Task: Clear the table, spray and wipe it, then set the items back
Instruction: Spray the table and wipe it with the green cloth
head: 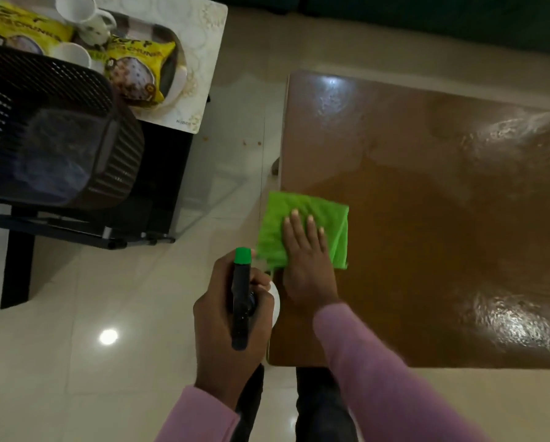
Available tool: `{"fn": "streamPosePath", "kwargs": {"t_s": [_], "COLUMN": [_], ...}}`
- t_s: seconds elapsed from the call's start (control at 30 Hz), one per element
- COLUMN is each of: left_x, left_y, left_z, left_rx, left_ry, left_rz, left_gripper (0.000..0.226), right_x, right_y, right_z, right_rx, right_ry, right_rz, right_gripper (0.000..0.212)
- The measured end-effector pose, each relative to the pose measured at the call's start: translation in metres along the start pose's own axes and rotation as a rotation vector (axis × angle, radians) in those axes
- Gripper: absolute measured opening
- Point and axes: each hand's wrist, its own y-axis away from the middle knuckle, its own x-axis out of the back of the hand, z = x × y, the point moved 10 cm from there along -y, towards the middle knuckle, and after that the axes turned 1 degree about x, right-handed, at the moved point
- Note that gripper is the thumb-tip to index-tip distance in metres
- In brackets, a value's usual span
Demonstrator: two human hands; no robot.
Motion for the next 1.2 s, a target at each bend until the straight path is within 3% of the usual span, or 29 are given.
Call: {"fn": "streamPosePath", "kwargs": {"t_s": [0.1, 0.2, 0.27, 0.47, 0.53, 0.6, 0.8, 0.97, 1.03, 1.2], "left_x": [-0.012, -0.032, -0.040, -0.044, -0.045, -0.049, -0.088, -0.115, -0.123, -0.142], "left_y": [-0.009, -0.017, -0.021, -0.038, -0.043, -0.047, -0.060, -0.071, -0.077, -0.093], "left_z": [-0.007, -0.002, -0.001, 0.024, 0.028, 0.031, 0.039, 0.046, 0.051, 0.056], "left_rx": [0.031, 0.028, 0.081, 0.144, 0.153, 0.165, 0.148, 0.137, 0.135, 0.086], "left_ry": [-0.026, -0.021, -0.013, -0.066, -0.063, -0.033, -0.053, 0.013, 0.082, 0.090], "left_rz": [0.009, -0.014, 0.022, 0.181, 0.209, 0.227, 0.165, 0.130, 0.108, 0.024], "left_gripper": [0.029, 0.032, 0.031, 0.035, 0.036, 0.035, 0.026, 0.030, 0.031, 0.032], "right_x": [0.067, 0.091, 0.079, -0.001, 0.003, 0.034, 0.140, 0.139, 0.144, 0.198], "right_y": [-0.115, -0.164, -0.137, 0.013, -0.001, -0.049, -0.240, -0.217, -0.197, -0.142], "right_z": [0.027, 0.038, 0.032, 0.019, 0.025, 0.025, 0.045, 0.061, 0.122, 0.319], "right_rx": [-0.028, 0.005, 0.085, 0.332, 0.366, 0.369, 0.156, 0.223, 0.128, -0.356], "right_ry": [0.047, 0.111, 0.143, 0.145, 0.156, 0.134, 0.151, 0.125, 0.063, -0.086], "right_rz": [0.087, 0.103, 0.109, -0.134, -0.161, -0.094, 0.128, 0.132, 0.109, 0.193], "right_gripper": [0.072, 0.074, 0.075, 0.073, 0.082, 0.078, 0.074, 0.077, 0.079, 0.085]}}
